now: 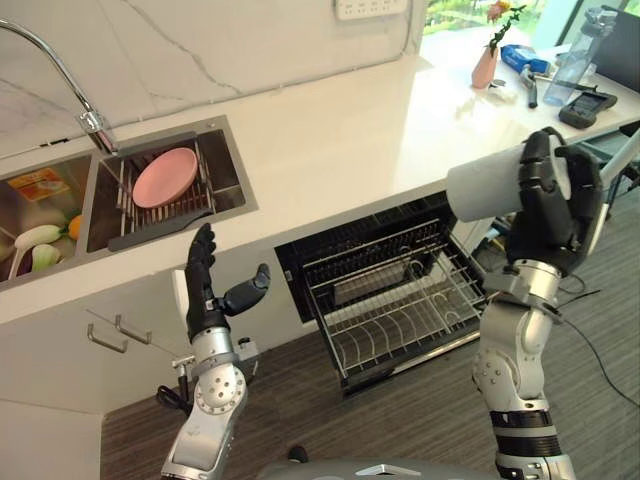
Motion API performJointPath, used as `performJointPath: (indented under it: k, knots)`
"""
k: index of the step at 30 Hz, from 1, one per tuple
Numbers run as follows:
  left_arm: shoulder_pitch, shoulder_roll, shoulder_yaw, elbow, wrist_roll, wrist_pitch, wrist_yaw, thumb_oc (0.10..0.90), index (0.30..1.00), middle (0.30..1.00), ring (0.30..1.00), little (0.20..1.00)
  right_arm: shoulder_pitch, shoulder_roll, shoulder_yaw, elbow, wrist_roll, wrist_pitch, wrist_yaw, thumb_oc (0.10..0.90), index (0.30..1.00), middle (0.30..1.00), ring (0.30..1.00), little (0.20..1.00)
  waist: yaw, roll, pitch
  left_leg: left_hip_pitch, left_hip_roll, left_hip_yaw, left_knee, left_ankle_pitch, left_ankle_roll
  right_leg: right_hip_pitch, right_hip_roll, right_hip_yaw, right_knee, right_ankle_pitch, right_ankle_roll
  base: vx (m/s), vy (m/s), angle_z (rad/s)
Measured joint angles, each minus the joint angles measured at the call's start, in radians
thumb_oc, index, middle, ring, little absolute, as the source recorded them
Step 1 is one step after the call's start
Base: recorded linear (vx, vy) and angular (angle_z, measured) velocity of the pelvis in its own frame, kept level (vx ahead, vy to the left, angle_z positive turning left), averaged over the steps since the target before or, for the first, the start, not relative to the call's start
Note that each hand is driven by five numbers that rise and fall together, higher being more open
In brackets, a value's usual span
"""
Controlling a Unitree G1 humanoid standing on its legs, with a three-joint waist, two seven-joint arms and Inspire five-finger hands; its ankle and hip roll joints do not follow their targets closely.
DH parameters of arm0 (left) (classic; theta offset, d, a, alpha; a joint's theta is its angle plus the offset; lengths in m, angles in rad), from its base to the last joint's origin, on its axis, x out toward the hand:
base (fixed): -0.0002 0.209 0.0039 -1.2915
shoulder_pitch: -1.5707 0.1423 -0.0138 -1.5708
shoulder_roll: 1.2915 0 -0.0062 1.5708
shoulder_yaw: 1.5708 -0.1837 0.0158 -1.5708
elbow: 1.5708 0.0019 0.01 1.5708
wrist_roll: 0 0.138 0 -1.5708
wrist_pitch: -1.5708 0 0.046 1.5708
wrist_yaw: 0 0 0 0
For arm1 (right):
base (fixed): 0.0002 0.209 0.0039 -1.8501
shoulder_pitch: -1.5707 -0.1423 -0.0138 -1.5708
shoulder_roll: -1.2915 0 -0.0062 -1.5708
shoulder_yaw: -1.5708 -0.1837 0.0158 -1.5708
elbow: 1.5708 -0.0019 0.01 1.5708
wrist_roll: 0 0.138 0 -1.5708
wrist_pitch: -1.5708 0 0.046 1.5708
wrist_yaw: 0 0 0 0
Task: Place the dishes in the dishwasher.
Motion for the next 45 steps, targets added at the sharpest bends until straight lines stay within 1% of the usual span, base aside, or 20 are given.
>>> performJointPath:
  k: [4,6,8,10,12,15,17,21,26,28,31,34,36,37,38,40,41,42,44,45]
  knots:
    - [0.003,0.005,0.011,0.009,0.001,0.000,0.000,0.800,0.900,0.900,0.900,0.900,0.004,-0.039,0.019,0.044,-0.036,0.042,0.015,0.400,0.300,0.300,0.300,0.300,0.012,-0.006,-0.003,-0.001,-0.001,-0.001,0.000,0.000,0.000,0.001,0.000,-0.003,0.000,0.000,0.000,0.00,0.000,0.00]
    - [0.007,0.007,0.012,0.018,0.002,-0.001,-0.004,0.800,0.900,0.900,0.900,0.900,0.004,-0.062,0.022,0.100,-0.038,0.083,0.020,0.400,0.300,0.300,0.300,0.300,0.022,-0.015,-0.005,-0.003,-0.001,-0.006,0.000,0.000,0.000,0.003,0.000,-0.008,0.000,0.000,0.000,-0.03,-0.007,0.07]
    - [0.008,0.014,0.012,0.023,0.002,-0.001,-0.012,0.800,0.900,0.900,0.900,0.900,0.003,-0.072,0.021,0.134,-0.047,0.091,0.021,0.400,0.300,0.300,0.300,0.300,0.025,-0.020,-0.004,-0.004,-0.001,-0.007,0.000,0.000,0.000,0.003,0.000,-0.010,0.000,0.000,0.000,-0.03,-0.006,0.10]
    - [0.018,0.036,0.013,0.056,0.003,-0.002,-0.033,0.800,0.900,0.900,0.900,0.900,0.003,-0.117,0.021,0.276,-0.075,0.154,0.017,0.400,0.300,0.300,0.300,0.300,0.045,-0.038,-0.001,-0.017,-0.002,-0.028,0.000,0.000,0.000,0.000,0.000,-0.029,0.000,0.000,0.000,-0.07,-0.019,0.20]
    - [0.028,0.046,0.012,0.082,0.003,-0.002,-0.049,0.800,0.900,0.900,0.900,0.900,0.002,-0.151,0.023,0.384,-0.088,0.195,0.017,0.400,0.300,0.300,0.300,0.300,0.082,-0.053,0.008,-0.034,-0.004,-0.039,0.006,0.000,0.000,-0.002,0.000,-0.043,-0.001,-0.001,0.001,-0.10,-0.023,0.24]
    - [0.048,0.055,0.014,0.098,0.003,0.002,-0.059,0.800,0.900,0.900,0.900,0.900,0.002,-0.172,0.023,0.456,-0.114,0.239,0.014,0.400,0.300,0.300,0.300,0.300,0.105,-0.068,0.020,-0.055,-0.006,-0.070,0.007,0.008,-0.001,-0.010,-0.001,-0.075,-0.001,-0.002,0.003,-0.07,-0.016,0.27]
    - [0.054,0.079,0.012,0.128,0.003,0.005,-0.080,0.800,0.900,0.900,0.900,0.900,-0.011,-0.182,0.024,0.511,-0.156,0.250,0.019,0.400,0.300,0.300,0.300,0.300,0.145,-0.068,0.054,-0.086,-0.010,-0.098,0.007,0.021,0.000,-0.027,-0.001,-0.100,-0.001,-0.002,0.003,-0.14,-0.024,0.39]
    - [0.047,0.102,0.011,0.186,0.004,0.003,-0.110,0.800,0.900,0.900,0.900,0.900,-0.063,-0.187,0.024,0.618,-0.193,0.267,0.029,0.400,0.300,0.300,0.300,0.300,0.178,-0.060,0.094,-0.121,-0.017,-0.142,0.008,0.035,0.000,-0.039,-0.003,-0.143,-0.001,-0.002,0.003,-0.09,-0.010,0.34]
    - [0.016,0.124,0.001,0.282,0.003,0.002,-0.154,0.800,0.900,0.900,0.900,0.900,-0.180,-0.218,0.043,0.785,-0.194,0.305,0.063,0.400,0.300,0.300,0.300,0.300,0.187,-0.042,0.152,-0.168,-0.033,-0.197,0.007,0.052,0.001,-0.056,-0.008,-0.198,-0.001,-0.002,0.005,-0.07,-0.002,0.33]
    - [-0.001,0.148,-0.019,0.299,0.002,0.002,-0.177,0.800,0.900,0.900,0.900,0.900,-0.230,-0.248,0.061,0.853,-0.200,0.330,0.075,0.400,0.300,0.300,0.300,0.300,0.191,-0.038,0.158,-0.197,-0.034,-0.212,0.006,0.059,0.001,-0.077,-0.008,-0.213,-0.001,-0.002,0.005,-0.01,0.014,0.25]
    - [0.002,0.151,-0.036,0.301,0.001,0.001,-0.215,0.800,0.900,0.900,0.900,0.900,-0.253,-0.251,0.065,0.899,-0.232,0.341,0.098,0.400,0.300,0.300,0.300,0.300,0.206,-0.030,0.170,-0.203,-0.042,-0.216,0.006,0.061,0.003,-0.081,-0.015,-0.220,-0.001,-0.001,0.007,-0.04,0.009,0.06]
    - [-0.021,0.153,-0.047,0.333,0.001,-0.004,-0.246,0.800,0.900,0.900,0.900,0.900,-0.304,-0.250,0.097,0.999,-0.231,0.350,0.124,0.400,0.300,0.300,0.300,0.300,0.207,-0.025,0.175,-0.206,-0.043,-0.217,0.006,0.061,0.003,-0.082,-0.016,-0.223,-0.001,-0.001,0.007,-0.01,-0.002,0.01]
    - [-0.056,0.159,-0.075,0.415,0.002,-0.022,-0.251,0.800,0.900,0.900,0.900,0.900,-0.322,-0.248,0.111,1.042,-0.231,0.354,0.148,0.400,0.300,0.300,0.300,0.300,0.207,-0.021,0.176,-0.206,-0.043,-0.217,0.006,0.061,0.003,-0.082,-0.016,-0.223,-0.001,-0.001,0.007,0.00,0.000,0.00]
    - [-0.083,0.158,-0.093,0.503,0.017,-0.035,-0.254,0.800,0.900,0.900,0.900,0.900,-0.328,-0.240,0.111,1.056,-0.230,0.353,0.160,0.400,0.300,0.300,0.300,0.300,0.204,-0.019,0.178,-0.206,-0.043,-0.217,0.006,0.061,0.003,-0.082,-0.015,-0.223,-0.001,-0.001,0.007,0.00,0.000,0.00]
    - [-0.130,0.158,-0.121,0.641,0.042,-0.054,-0.257,0.800,0.900,0.900,0.900,0.900,-0.342,-0.223,0.108,1.084,-0.228,0.352,0.169,0.400,0.300,0.300,0.300,0.300,0.198,-0.019,0.178,-0.203,-0.043,-0.216,0.006,0.061,0.002,-0.080,-0.015,-0.222,-0.001,-0.001,0.007,0.05,0.003,-0.03]
    - [-0.164,0.145,-0.153,0.778,0.063,-0.022,-0.275,0.800,0.900,0.900,0.900,0.900,-0.361,-0.210,0.109,1.108,-0.229,0.355,0.191,0.400,0.300,0.300,0.300,0.300,0.183,-0.024,0.181,-0.205,-0.042,-0.215,0.005,0.061,0.002,-0.082,-0.015,-0.222,-0.001,-0.001,0.007,0.05,0.007,-0.03]
    - [-0.168,0.116,-0.135,0.898,0.076,-0.049,-0.262,0.800,0.900,0.900,0.900,0.900,-0.391,-0.186,0.109,1.152,-0.227,0.353,0.197,0.400,0.300,0.300,0.300,0.300,0.173,-0.028,0.183,-0.196,-0.042,-0.211,0.002,0.061,0.002,-0.079,-0.016,-0.218,-0.001,-0.001,0.007,0.05,0.001,-0.09]
    - [-0.177,0.093,-0.138,0.961,0.081,-0.037,-0.269,0.800,0.900,0.900,0.900,0.900,-0.404,-0.180,0.110,1.177,-0.227,0.358,0.198,0.400,0.300,0.300,0.300,0.300,0.173,-0.033,0.184,-0.193,-0.042,-0.203,0.002,0.061,0.002,-0.077,-0.017,-0.214,-0.001,0.000,0.007,0.06,-0.008,-0.10]
    - [-0.178,0.033,-0.069,1.100,0.080,-0.032,-0.268,0.800,0.900,0.900,0.900,0.900,-0.422,-0.169,0.140,1.203,-0.227,0.360,0.210,0.400,0.300,0.300,0.300,0.300,0.173,-0.045,0.184,-0.191,-0.040,-0.196,0.002,0.061,0.002,-0.077,-0.016,-0.207,-0.001,-0.001,0.007,0.04,-0.027,-0.07]
    - [-0.178,0.033,-0.069,1.100,0.080,-0.032,-0.268,0.800,0.900,0.900,0.900,0.900,-0.422,-0.169,0.140,1.203,-0.227,0.360,0.210,0.400,0.300,0.300,0.300,0.300,0.173,-0.045,0.184,-0.191,-0.040,-0.196,0.002,0.061,0.002,-0.077,-0.016,-0.207,-0.001,-0.001,0.007,0.04,-0.019,-0.10]
